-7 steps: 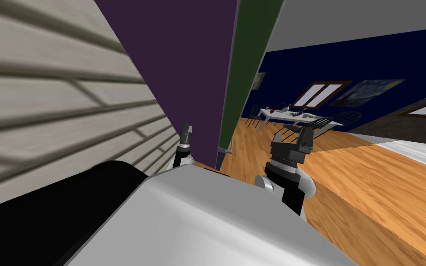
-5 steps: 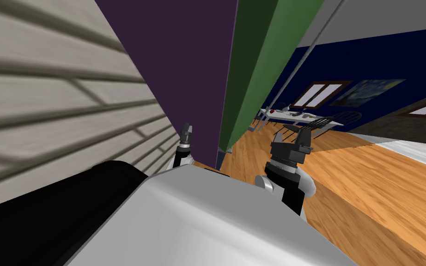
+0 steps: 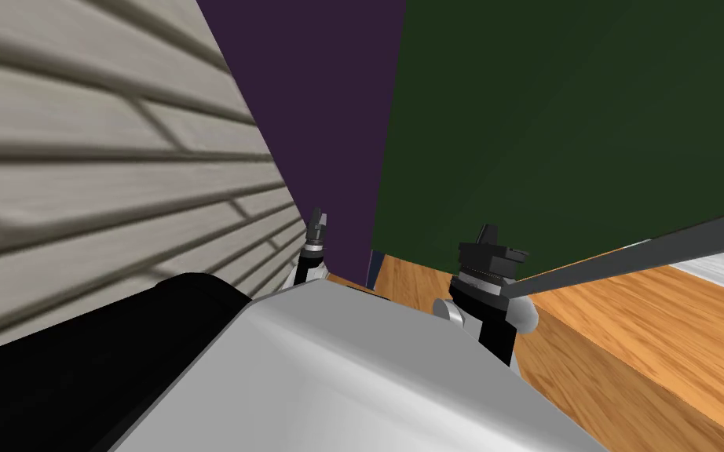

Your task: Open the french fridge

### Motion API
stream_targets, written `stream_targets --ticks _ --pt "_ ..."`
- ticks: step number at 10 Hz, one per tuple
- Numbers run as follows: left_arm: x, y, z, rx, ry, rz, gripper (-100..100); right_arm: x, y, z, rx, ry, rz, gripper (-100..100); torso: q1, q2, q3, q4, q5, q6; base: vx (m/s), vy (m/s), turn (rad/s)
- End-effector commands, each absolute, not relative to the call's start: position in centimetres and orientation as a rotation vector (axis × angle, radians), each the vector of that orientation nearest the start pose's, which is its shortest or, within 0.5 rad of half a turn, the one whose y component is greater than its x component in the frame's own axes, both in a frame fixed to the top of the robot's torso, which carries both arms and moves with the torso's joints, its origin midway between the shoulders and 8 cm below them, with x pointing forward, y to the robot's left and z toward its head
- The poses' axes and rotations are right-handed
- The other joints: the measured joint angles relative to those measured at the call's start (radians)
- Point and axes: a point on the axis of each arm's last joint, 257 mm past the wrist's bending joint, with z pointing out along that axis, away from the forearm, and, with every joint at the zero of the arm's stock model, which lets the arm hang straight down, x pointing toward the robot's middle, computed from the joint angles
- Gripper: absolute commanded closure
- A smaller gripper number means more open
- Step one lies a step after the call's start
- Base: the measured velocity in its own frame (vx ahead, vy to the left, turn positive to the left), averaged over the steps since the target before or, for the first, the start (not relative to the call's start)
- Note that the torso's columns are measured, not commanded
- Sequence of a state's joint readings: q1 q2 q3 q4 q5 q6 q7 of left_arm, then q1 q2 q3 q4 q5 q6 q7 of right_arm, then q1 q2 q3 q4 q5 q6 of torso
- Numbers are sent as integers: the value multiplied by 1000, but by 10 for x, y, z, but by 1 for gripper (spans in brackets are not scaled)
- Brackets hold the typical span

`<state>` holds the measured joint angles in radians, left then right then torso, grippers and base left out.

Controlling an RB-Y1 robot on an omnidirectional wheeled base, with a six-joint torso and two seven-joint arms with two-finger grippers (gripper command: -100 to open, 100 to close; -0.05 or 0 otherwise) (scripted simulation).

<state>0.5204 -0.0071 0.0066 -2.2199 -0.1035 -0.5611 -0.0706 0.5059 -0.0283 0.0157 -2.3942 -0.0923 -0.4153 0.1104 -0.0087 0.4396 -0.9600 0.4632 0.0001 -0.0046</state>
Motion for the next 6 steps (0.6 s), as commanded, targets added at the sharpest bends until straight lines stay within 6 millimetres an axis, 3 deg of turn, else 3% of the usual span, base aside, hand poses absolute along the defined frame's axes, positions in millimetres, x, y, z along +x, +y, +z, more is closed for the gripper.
stream_targets --ticks 1,2,3,6 --pt "345 272 2 -580 699 -1159 0 332 -277 59 629 590 1288 0 -3 70 -150 70 -4 2 -40 14 -3" --pt "345 272 1 -580 700 -1158 0 332 -277 60 627 587 1288 0 0 155 -290 146 -3 3 -15 2 -23" --pt "346 270 0 -558 731 -1154 -100 329 -277 65 616 577 1292 0 4 236 -432 220 -3 2 -5 -20 -8" --pt "346 270 -4 -519 804 -1135 -100 329 -277 66 614 574 1293 0 7 299 -514 274 -1 5 0 -78 1"
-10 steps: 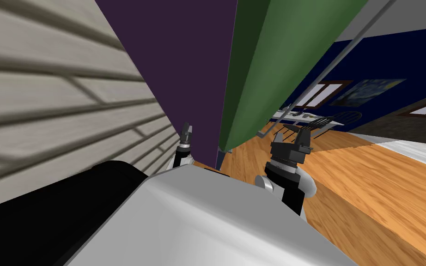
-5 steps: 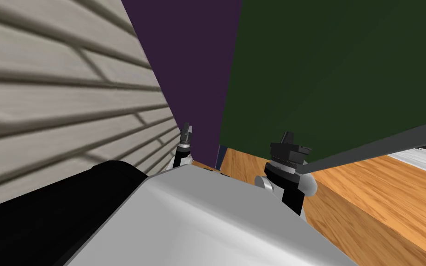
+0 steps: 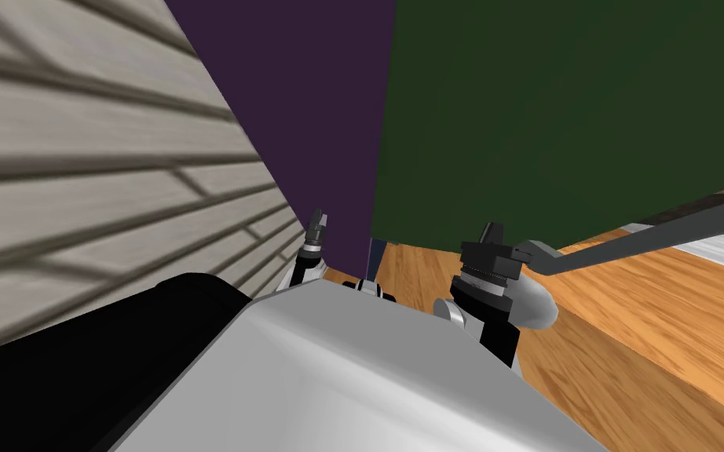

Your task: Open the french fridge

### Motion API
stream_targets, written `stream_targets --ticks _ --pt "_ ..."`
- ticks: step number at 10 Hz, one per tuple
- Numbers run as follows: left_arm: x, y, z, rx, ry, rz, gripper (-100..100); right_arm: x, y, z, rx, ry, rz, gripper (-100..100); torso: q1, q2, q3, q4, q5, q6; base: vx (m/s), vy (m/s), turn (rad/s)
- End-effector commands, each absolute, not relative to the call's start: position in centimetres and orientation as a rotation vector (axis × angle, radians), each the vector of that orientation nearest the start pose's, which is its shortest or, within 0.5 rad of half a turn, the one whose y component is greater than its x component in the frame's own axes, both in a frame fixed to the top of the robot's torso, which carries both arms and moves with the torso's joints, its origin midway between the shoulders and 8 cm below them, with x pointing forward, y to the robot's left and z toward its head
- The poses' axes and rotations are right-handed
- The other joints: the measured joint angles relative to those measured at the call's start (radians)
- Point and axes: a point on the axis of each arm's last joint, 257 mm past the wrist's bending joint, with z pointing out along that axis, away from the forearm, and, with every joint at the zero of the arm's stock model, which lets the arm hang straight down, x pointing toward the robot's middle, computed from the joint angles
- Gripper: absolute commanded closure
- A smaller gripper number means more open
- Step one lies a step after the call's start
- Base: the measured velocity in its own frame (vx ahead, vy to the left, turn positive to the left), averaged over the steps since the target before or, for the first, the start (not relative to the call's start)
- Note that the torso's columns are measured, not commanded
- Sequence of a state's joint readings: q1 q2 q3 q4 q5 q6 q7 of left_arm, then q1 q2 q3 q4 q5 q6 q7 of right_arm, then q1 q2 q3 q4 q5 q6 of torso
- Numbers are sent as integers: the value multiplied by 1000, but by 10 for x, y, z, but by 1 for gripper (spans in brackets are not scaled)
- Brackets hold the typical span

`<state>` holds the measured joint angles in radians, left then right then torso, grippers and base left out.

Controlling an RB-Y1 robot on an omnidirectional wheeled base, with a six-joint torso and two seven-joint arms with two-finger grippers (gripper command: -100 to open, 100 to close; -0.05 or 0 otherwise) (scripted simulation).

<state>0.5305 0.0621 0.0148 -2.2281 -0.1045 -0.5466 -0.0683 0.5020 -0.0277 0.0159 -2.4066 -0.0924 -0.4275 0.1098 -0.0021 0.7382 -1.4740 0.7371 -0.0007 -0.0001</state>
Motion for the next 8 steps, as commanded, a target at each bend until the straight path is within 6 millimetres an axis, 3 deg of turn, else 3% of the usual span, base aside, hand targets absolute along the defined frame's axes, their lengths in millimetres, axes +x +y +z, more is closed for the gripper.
stream_targets --ticks 1,8 --pt "346 271 -6 -511 827 -1126 -100 329 -277 66 614 574 1293 0 1 2 0 1 0 0 -21 -115 -2" --pt "346 295 -18 -520 980 -1009 -100 329 -277 66 614 574 1293 0 4 0 -2 1 1 0 -18 -201 -2"
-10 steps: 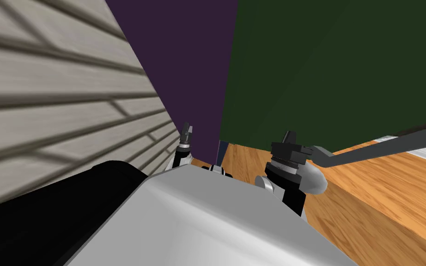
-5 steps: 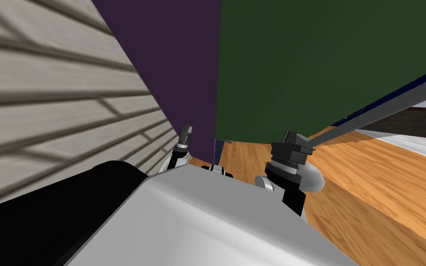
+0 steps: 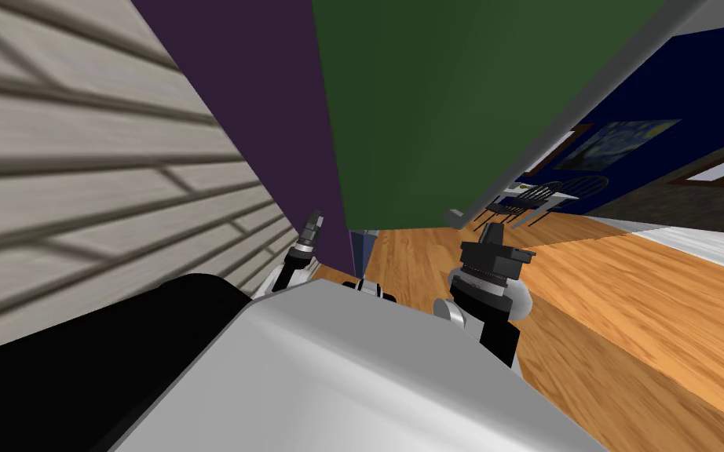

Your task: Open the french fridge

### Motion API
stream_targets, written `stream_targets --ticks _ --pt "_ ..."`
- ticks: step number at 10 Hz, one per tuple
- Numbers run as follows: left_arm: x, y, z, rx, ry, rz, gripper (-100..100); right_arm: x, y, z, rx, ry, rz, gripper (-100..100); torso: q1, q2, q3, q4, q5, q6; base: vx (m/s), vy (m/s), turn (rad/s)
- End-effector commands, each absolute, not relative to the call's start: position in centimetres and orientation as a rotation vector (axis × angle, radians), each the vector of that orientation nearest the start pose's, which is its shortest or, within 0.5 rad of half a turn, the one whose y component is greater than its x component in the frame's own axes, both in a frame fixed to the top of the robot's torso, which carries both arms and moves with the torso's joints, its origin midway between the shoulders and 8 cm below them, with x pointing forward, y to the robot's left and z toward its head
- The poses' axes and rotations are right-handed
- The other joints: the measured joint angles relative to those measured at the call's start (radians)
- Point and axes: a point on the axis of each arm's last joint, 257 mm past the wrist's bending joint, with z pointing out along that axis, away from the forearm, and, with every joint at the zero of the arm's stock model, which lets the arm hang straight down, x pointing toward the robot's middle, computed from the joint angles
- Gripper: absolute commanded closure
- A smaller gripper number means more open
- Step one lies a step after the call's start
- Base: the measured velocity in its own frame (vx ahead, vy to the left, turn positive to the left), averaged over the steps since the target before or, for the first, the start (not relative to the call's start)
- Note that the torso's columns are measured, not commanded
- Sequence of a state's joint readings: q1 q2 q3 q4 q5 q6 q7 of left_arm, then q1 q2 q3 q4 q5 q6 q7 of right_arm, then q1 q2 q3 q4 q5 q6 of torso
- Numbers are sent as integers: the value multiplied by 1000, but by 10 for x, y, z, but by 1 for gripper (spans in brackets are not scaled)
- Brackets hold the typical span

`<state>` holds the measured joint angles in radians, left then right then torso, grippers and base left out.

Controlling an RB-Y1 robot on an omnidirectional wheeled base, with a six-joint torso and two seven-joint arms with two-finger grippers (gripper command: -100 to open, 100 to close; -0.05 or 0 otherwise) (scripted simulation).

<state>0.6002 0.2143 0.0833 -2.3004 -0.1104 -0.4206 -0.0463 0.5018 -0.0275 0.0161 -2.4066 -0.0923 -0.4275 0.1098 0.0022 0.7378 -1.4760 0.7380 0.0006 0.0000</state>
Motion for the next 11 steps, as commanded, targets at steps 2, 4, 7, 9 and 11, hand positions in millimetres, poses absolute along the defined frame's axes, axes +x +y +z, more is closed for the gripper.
stream_targets --ticks 2,4,7,9,11 --pt "345 305 -23 -539 1015 -970 -100 329 -277 66 614 574 1293 0 -1 -1 -1 0 0 0 -9 -198 -3" --pt "344 316 -29 -561 1053 -927 -100 329 -277 66 614 574 1293 0 -4 1 1 0 -1 0 -30 -248 -4" --pt "342 334 -42 -597 1119 -851 -100 329 -277 66 614 574 1293 0 -1 -1 0 0 0 0 -33 -241 -2" --pt "340 349 -53 -622 1170 -795 -100 329 -277 66 614 574 1293 0 -4 -1 0 0 -1 0 -7 -294 -4" --pt "337 364 -65 -646 1225 -734 -100 329 -277 66 614 574 1293 0 -2 0 0 0 -1 0 -20 -267 -3"
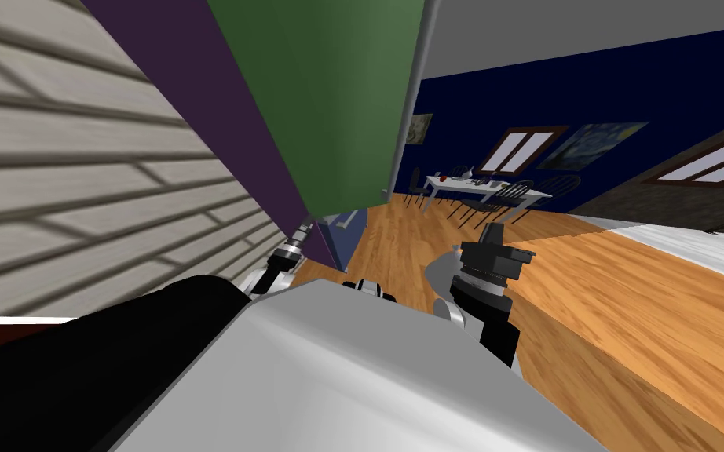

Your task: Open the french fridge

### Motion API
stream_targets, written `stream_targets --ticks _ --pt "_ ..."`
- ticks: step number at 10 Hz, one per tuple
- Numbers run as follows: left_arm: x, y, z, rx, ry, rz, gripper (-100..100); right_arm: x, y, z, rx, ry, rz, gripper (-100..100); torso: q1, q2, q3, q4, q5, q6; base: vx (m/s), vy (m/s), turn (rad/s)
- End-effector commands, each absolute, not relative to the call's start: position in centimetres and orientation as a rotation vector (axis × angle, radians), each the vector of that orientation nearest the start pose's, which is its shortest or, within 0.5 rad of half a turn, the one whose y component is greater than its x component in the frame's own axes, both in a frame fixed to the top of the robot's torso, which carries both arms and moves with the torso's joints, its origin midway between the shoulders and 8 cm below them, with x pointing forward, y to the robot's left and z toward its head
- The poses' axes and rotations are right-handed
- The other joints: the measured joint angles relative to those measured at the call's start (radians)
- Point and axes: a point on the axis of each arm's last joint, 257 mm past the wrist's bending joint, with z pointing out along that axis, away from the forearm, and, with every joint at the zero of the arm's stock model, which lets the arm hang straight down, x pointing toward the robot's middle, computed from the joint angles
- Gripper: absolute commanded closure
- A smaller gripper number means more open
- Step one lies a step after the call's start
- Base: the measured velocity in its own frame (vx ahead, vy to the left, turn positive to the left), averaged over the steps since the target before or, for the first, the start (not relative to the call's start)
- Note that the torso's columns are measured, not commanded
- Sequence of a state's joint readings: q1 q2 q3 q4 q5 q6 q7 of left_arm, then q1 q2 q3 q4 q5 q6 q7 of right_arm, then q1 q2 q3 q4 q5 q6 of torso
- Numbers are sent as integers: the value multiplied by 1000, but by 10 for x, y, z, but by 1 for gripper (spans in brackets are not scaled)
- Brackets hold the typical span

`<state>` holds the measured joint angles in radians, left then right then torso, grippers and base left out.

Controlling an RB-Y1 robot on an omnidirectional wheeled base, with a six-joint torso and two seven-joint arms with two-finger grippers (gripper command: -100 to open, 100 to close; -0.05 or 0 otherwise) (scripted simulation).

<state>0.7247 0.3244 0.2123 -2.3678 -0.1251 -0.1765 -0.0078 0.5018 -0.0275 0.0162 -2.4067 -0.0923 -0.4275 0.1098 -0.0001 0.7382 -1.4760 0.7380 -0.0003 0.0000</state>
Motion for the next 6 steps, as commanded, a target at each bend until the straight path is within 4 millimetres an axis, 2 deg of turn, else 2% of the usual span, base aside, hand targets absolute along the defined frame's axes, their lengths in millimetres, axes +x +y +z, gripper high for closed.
stream_targets --ticks 1,6 --pt "336 372 -71 -656 1253 -702 -100 329 -277 66 614 574 1293 0 2 0 0 0 1 0 -31 -266 -5" --pt "326 406 -92 -684 1380 -549 -100 329 -277 66 614 574 1293 0 1 -1 -1 0 0 0 -23 -263 -2"
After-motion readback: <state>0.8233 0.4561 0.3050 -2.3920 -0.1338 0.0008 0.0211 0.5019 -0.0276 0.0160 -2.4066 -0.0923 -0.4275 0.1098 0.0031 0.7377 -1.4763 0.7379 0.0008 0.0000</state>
